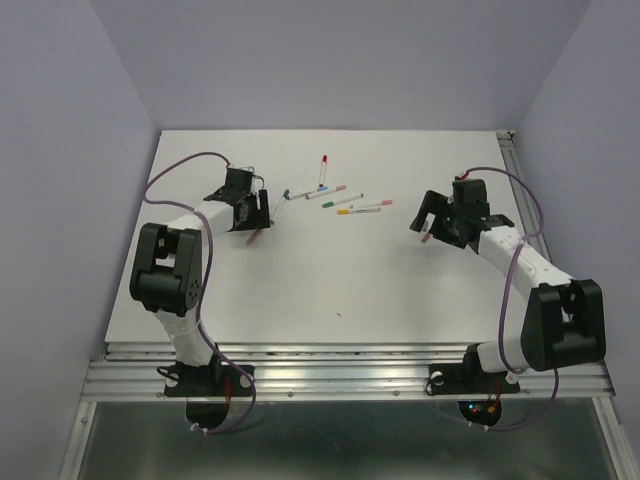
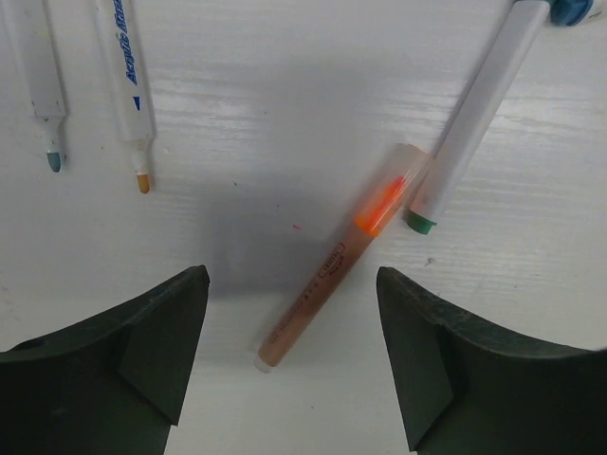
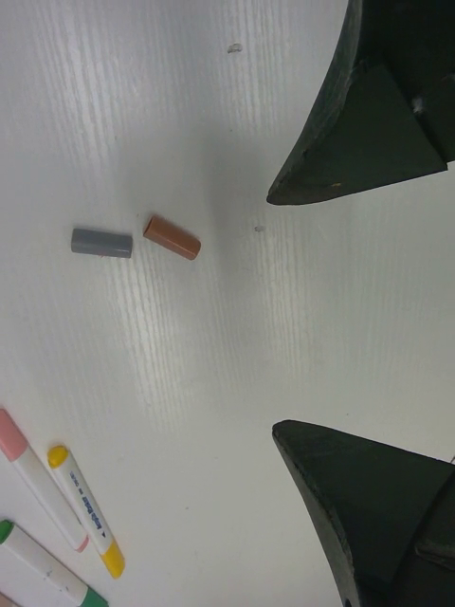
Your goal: Open the pen caps
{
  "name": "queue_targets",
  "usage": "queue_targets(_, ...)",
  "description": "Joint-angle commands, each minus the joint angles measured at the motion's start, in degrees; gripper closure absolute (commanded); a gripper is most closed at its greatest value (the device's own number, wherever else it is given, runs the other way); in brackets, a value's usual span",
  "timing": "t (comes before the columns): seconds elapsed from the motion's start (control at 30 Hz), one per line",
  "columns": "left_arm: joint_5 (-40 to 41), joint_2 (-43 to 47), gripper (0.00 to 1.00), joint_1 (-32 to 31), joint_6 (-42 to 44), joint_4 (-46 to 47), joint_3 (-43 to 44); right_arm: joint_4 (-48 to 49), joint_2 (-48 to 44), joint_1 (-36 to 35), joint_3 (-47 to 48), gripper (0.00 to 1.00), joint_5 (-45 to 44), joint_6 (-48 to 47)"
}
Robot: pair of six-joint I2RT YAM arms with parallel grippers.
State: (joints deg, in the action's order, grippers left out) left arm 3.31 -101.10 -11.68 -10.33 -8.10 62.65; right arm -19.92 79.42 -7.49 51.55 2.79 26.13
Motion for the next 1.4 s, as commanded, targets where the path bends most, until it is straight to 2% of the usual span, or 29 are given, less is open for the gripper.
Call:
queue_targets(0.0, 1.78, -1.11, 0.2, 0.26, 0.31, -0.87, 0.54, 1.03, -0.93, 0.28, -0.92, 0.0, -0.33, -0.82)
queue_targets(0.4, -0.41, -5.6, 0.37, 0.26, 2.59, -0.95, 3.35, 1.29, -1.11, 0.37, -0.92, 0.0, -0.06, -0.73)
queue_targets(0.43, 0.02, -5.6, 0.43, 0.17, 2.33, -1.04, 3.27, 1.38, -1.11, 0.28, -1.01, 0.0, -0.06, -0.73)
queue_targets(0.5, 0.73, -5.77, 0.45, -0.01, 2.24, -1.3, 3.0, 1.38, -1.37, 0.37, -1.01, 0.0, -0.06, -0.73)
queue_targets(0.53, 1.08, -6.04, 0.51, -0.09, 2.15, -1.57, 3.09, 1.38, -1.46, 0.28, -1.01, 0.0, -0.06, -0.73)
queue_targets(0.6, 2.04, -6.48, 0.51, -0.27, 1.98, -2.09, 3.26, 1.47, -1.46, 0.37, -1.1, 0.0, -0.06, -0.73)
queue_targets(0.63, 2.4, -6.91, 0.57, -0.53, 1.89, -2.18, 3.27, 1.38, -1.63, 0.28, -1.1, 0.0, -0.15, -0.73)
queue_targets(0.73, 3.19, -7.62, 0.6, -0.71, 1.54, -2.8, 3.44, 1.47, -1.72, 0.37, -1.19, 0.0, -0.24, -0.82)
queue_targets(0.93, 4.77, -8.94, 0.74, -0.89, 0.75, -3.59, 3.7, 1.64, -1.9, 0.28, -1.28, 0.0, 0.02, -0.99)
queue_targets(1.0, 4.69, -8.33, 0.81, -0.89, 0.75, -3.59, 4.05, 1.73, -2.33, 0.37, -1.36, 0.0, -0.58, -0.91)
queue_targets(1.07, 4.42, -7.1, 1.0, -0.89, 0.84, -3.5, 4.23, 1.64, -2.6, 0.28, -1.45, 0.0, -1.2, -0.9)
queue_targets(1.27, 5.74, -0.87, 1.0, -0.89, -0.66, -3.15, 3.79, 4.53, -5.32, 0.28, -3.03, 0.0, 3.53, -1.78)
queue_targets(1.37, 2.77, 5.98, 1.0, -0.89, -1.1, -2.01, 1.69, 8.75, -8.38, 0.37, -4.61, 0.0, 8.45, -1.97)
